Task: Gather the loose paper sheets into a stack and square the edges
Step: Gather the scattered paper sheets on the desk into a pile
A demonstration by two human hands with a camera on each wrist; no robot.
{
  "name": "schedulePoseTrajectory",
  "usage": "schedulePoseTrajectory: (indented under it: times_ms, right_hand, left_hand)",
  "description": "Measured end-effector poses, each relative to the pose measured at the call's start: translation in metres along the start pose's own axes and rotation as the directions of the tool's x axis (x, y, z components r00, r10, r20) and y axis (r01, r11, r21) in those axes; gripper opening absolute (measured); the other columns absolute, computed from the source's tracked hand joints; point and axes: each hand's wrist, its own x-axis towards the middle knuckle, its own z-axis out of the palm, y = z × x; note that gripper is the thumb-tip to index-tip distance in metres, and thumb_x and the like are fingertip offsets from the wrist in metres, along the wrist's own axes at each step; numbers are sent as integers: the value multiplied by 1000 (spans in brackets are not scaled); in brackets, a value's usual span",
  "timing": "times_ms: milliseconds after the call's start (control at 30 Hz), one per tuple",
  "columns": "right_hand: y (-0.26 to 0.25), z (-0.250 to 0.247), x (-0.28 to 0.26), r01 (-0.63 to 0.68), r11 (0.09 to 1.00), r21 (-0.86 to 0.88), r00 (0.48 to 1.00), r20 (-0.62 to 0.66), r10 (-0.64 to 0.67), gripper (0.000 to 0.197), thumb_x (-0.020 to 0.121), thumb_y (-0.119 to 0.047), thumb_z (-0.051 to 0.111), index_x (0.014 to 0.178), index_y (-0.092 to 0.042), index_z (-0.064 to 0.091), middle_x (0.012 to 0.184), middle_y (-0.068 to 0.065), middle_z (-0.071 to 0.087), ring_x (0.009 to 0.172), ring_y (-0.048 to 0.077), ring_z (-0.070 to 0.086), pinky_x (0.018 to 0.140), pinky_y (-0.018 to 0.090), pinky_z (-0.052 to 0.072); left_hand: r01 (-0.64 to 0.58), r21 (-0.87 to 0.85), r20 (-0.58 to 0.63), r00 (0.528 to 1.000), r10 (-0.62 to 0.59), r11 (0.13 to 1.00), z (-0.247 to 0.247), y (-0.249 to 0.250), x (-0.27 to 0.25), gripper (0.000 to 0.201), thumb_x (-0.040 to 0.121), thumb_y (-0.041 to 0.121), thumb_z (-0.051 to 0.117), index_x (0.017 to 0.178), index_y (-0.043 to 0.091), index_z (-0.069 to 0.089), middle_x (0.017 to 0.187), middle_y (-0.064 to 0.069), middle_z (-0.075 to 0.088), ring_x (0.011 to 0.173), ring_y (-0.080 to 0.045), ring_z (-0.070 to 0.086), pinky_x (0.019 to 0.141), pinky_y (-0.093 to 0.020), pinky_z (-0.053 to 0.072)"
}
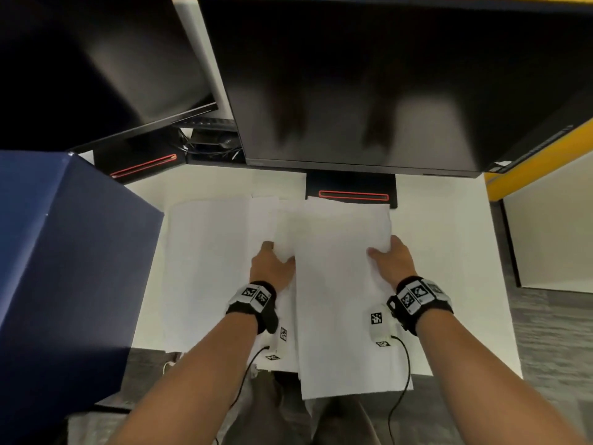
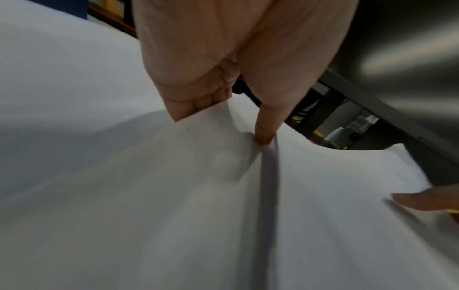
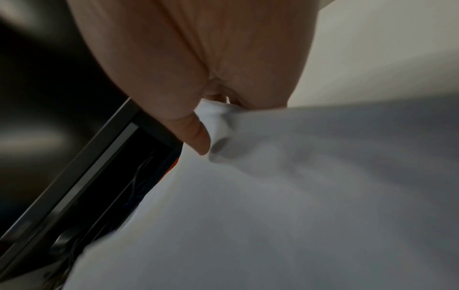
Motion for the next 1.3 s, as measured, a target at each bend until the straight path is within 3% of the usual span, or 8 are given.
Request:
schedulePoseTrajectory:
  times_ms: [167, 300, 533, 667, 767, 900, 1100, 1300]
  right_hand:
    - [20, -18, -4, -113, 993, 43, 971, -209, 119, 55, 88, -22, 63, 138, -7, 46, 128, 18, 55, 109, 34, 59, 90, 34, 47]
    - [28, 1, -27, -209, 977, -41, 976, -80, 205, 75, 91, -38, 60, 151, -8, 27, 147, 20, 31, 125, 40, 48, 106, 43, 41]
    - [36, 3, -44, -159, 987, -7, 982, -106, 157, 72, 91, -34, 58, 152, -11, 28, 142, 19, 40, 120, 36, 51, 105, 42, 43]
    - [58, 7, -77, -98, 986, -137, 995, -40, 93, 55, 95, -26, 54, 143, -5, 36, 136, 23, 36, 87, 28, 52, 87, 31, 42]
    - [66, 21, -92, -105, 984, -146, 994, -5, 105, 64, 96, -23, 52, 150, -6, 24, 140, 24, 33, 103, 36, 54, 94, 36, 43]
    - [63, 10, -80, -225, 974, -23, 964, -151, 219, 65, 90, -23, 62, 146, -6, 34, 142, 24, 39, 117, 41, 53, 101, 41, 45]
    - [48, -8, -49, -130, 983, 126, 967, -202, 154, 73, 83, -39, 71, 144, -12, 40, 131, 15, 53, 113, 30, 56, 96, 33, 42]
    - [18, 14, -34, -45, 994, 98, 988, -143, 59, 62, 82, -29, 74, 134, -7, 49, 122, 14, 63, 101, 28, 62, 85, 32, 46]
  left_hand:
    - [-8, 39, -116, 993, 12, 999, -19, -2, 2, 40, 99, 37, 55, 130, 12, 60, 106, -6, 73, 112, -28, 65, 86, -23, 41]
    - [-73, 250, -2, 997, 76, 965, -8, -11, -7, 36, 103, 34, 45, 109, 5, 67, 107, -12, 72, 105, -33, 66, 85, -30, 48]
    - [-81, 118, 19, 997, 79, 990, 1, -16, -24, 38, 103, 33, 47, 133, 12, 56, 125, -10, 67, 116, -29, 62, 96, -30, 44]
    - [-181, 336, 98, 983, 157, 924, -3, -48, -47, 28, 99, 37, 54, 109, 17, 71, 103, -4, 75, 99, -26, 70, 87, -30, 53]
    - [-243, 301, 181, 964, 195, 922, 10, -56, -64, 26, 98, 33, 56, 99, 16, 75, 95, -4, 77, 92, -25, 73, 83, -30, 56]
    - [-198, 214, -195, 951, 240, 957, -29, -64, -35, 35, 87, 42, 68, 112, 19, 75, 105, -5, 76, 99, -25, 70, 89, -31, 55]
    - [288, 130, -437, 875, -206, 949, -100, -78, 27, 110, 59, 72, 71, 146, 16, 35, 143, -12, 41, 128, -38, 45, 103, -56, 45]
    - [183, 87, -220, 962, -161, 979, -88, -60, 24, 83, 68, 59, 82, 131, 12, 55, 126, -11, 67, 112, -33, 65, 90, -36, 54]
